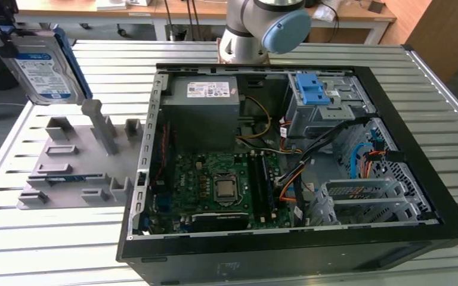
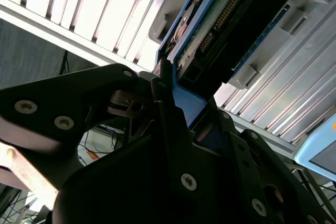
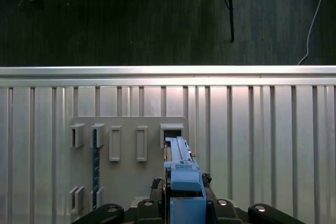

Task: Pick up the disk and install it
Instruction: 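Pick up the disk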

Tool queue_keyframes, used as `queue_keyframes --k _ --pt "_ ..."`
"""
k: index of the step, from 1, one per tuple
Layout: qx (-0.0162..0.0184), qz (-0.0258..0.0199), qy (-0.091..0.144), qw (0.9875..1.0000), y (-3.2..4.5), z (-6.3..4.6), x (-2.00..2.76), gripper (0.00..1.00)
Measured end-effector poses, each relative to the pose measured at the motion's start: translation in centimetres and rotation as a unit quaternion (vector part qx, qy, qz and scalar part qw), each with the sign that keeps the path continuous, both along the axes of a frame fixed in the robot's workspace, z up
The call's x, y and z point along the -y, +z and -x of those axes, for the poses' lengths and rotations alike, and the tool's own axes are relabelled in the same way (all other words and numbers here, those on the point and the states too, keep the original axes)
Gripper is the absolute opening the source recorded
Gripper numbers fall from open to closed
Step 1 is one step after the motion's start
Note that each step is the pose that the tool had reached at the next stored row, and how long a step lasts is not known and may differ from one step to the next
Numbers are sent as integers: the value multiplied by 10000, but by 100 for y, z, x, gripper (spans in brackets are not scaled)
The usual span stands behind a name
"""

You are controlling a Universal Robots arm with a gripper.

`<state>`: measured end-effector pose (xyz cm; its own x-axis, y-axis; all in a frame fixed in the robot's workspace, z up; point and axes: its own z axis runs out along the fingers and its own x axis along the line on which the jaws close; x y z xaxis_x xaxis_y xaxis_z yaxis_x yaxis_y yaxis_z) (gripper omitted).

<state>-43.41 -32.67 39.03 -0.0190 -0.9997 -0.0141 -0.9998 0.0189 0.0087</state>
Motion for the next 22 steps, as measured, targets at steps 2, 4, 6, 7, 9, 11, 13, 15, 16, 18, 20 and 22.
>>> queue_keyframes --k 2,4,6,7,9,11,13,15,16,18,20,22 --pt "0 0 0 10000 12 0 0 36" --pt "1 0 0 10000 26 0 0 36" --pt "0 0 0 10000 40 0 0 36" --pt "0 0 0 10000 47 1 0 36" --pt "1 0 0 10000 60 1 0 36" --pt "0 0 0 10000 75 1 0 36" --pt "0 0 0 10000 89 1 0 36" --pt "0 0 0 10000 102 1 0 36" --pt "0 0 0 10000 109 1 0 36" --pt "0 0 0 10000 123 2 0 36" --pt "0 0 0 10000 136 2 0 36" --pt "1 0 0 10000 147 3 0 36"
